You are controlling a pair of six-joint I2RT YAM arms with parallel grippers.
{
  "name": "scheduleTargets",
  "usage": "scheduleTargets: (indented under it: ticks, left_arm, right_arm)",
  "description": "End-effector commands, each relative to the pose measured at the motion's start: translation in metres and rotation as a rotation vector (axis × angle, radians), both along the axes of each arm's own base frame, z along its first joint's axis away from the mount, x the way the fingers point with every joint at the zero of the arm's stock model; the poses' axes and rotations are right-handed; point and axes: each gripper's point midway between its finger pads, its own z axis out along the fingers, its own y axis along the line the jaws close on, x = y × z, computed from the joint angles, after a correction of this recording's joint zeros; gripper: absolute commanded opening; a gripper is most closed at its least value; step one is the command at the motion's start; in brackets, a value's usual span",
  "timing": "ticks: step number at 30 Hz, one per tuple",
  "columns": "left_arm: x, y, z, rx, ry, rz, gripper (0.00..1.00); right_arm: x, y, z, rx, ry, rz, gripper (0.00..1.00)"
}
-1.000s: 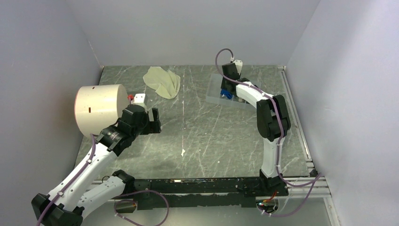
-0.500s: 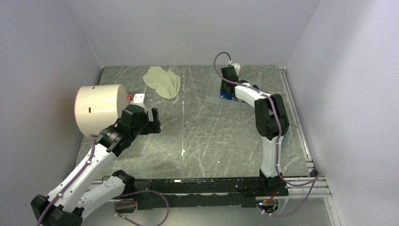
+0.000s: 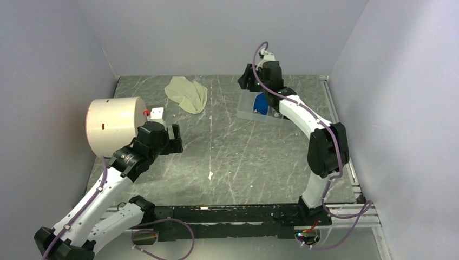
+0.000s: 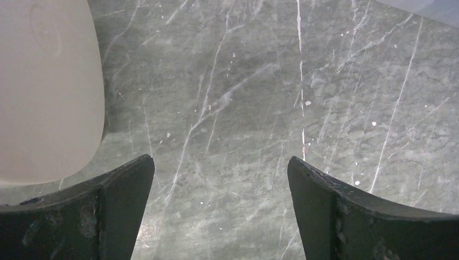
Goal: Roll the underwear
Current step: Place the underwear in the storage box, then pick up the underwear from the corner of the board.
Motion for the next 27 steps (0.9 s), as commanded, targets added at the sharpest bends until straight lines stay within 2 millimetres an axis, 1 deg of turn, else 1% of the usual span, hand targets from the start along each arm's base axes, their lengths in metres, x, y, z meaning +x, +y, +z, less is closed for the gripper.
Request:
scheduleTargets:
  ticks: [1,2,3,4,7,10,12,13,14,16,18,19,21,24,25,27]
  left_arm:
    - [0.000,0.010,0.009,-0.007,-0.039,0.057,0.98]
    - [0.000,0.012,0.010,-0.009,-0.041,0.069,0.98]
    - [-0.001,0.014,0.011,-0.011,-0.045,0.080,0.98]
    - [-0.001,0.015,0.012,-0.013,-0.050,0.086,0.98]
    - [-0.004,0.020,0.017,-0.020,-0.070,0.107,0.98]
    - [-0.006,0.024,0.021,-0.030,-0.091,0.124,0.98]
    - [-0.007,0.024,0.024,-0.040,-0.106,0.125,0.98]
    - [-0.007,0.024,0.024,-0.046,-0.111,0.121,0.98]
    - [-0.007,0.023,0.025,-0.050,-0.115,0.114,0.98]
    - [-0.007,0.021,0.024,-0.052,-0.114,0.107,0.98]
    - [-0.006,0.019,0.022,-0.048,-0.102,0.098,0.98]
    - [-0.006,0.018,0.020,-0.045,-0.093,0.095,0.98]
    - [-0.005,0.018,0.018,-0.038,-0.079,0.094,0.98]
    - [-0.004,0.015,0.015,-0.034,-0.067,0.083,0.98]
    - [-0.004,0.015,0.014,-0.033,-0.066,0.082,0.98]
    - [-0.004,0.014,0.014,-0.034,-0.067,0.081,0.98]
  right_arm:
    - [-0.014,0.079,-0.009,0.077,0.015,0.249,0.54]
    - [-0.019,0.099,-0.017,0.062,0.025,0.278,0.53]
    - [-0.019,0.112,-0.023,0.045,0.028,0.285,0.52]
    - [-0.019,0.126,-0.039,0.027,0.047,0.297,0.52]
    - [-0.021,0.164,-0.061,-0.002,0.062,0.339,0.51]
    - [-0.019,0.193,-0.086,-0.052,0.077,0.352,0.50]
    - [-0.014,0.206,-0.100,-0.094,0.062,0.336,0.49]
    - [-0.012,0.212,-0.106,-0.114,0.053,0.330,0.49]
    - [-0.010,0.220,-0.107,-0.131,0.034,0.330,0.49]
    - [-0.008,0.231,-0.118,-0.191,0.016,0.325,0.49]
    - [-0.004,0.235,-0.127,-0.254,0.000,0.306,0.49]
    - [-0.003,0.237,-0.135,-0.286,-0.001,0.302,0.50]
    - [0.000,0.238,-0.141,-0.339,-0.019,0.288,0.51]
    - [0.006,0.239,-0.152,-0.413,-0.057,0.285,0.56]
    - [0.006,0.241,-0.157,-0.434,-0.057,0.296,0.56]
    - [0.008,0.244,-0.161,-0.456,-0.056,0.315,0.55]
